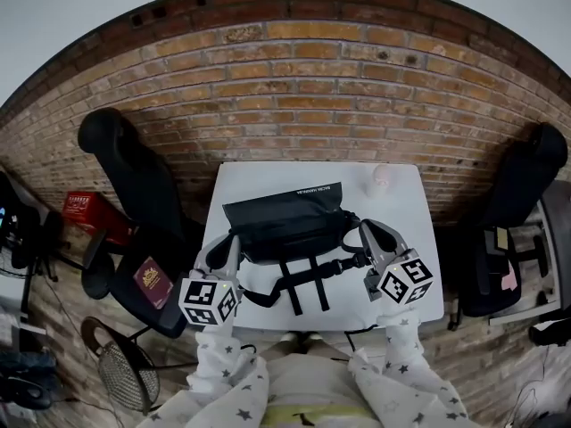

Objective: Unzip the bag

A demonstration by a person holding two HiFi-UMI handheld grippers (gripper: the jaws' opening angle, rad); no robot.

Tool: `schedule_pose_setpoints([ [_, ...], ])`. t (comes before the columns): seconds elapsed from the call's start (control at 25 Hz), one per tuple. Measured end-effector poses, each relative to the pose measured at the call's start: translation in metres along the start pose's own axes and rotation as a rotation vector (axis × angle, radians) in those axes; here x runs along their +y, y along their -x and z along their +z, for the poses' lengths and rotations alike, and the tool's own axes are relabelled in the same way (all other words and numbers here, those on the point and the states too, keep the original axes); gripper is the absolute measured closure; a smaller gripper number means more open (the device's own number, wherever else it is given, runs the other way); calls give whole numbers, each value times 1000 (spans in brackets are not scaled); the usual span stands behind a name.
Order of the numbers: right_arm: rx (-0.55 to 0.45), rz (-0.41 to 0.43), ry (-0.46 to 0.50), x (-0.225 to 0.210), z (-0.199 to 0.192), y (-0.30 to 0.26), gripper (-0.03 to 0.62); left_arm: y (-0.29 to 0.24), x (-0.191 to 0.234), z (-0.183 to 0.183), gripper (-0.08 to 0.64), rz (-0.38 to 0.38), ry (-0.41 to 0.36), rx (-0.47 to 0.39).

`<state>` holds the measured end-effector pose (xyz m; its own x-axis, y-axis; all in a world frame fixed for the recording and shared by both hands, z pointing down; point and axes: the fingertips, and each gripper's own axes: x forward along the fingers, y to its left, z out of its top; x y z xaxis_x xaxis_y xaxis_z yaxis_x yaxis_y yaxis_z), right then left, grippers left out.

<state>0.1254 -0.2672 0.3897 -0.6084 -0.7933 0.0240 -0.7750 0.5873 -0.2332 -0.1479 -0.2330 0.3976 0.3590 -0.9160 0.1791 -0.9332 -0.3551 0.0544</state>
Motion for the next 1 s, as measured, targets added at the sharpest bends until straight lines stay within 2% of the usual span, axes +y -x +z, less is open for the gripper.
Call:
schedule_pose_setpoints([
  [0.44,-81,-40,15,2,26,2,584,3,3,21,561,-6,-4,-67],
  [1.0,-85,-39,41,3,26,0,584,4,6,31,561,38,-37,-94],
])
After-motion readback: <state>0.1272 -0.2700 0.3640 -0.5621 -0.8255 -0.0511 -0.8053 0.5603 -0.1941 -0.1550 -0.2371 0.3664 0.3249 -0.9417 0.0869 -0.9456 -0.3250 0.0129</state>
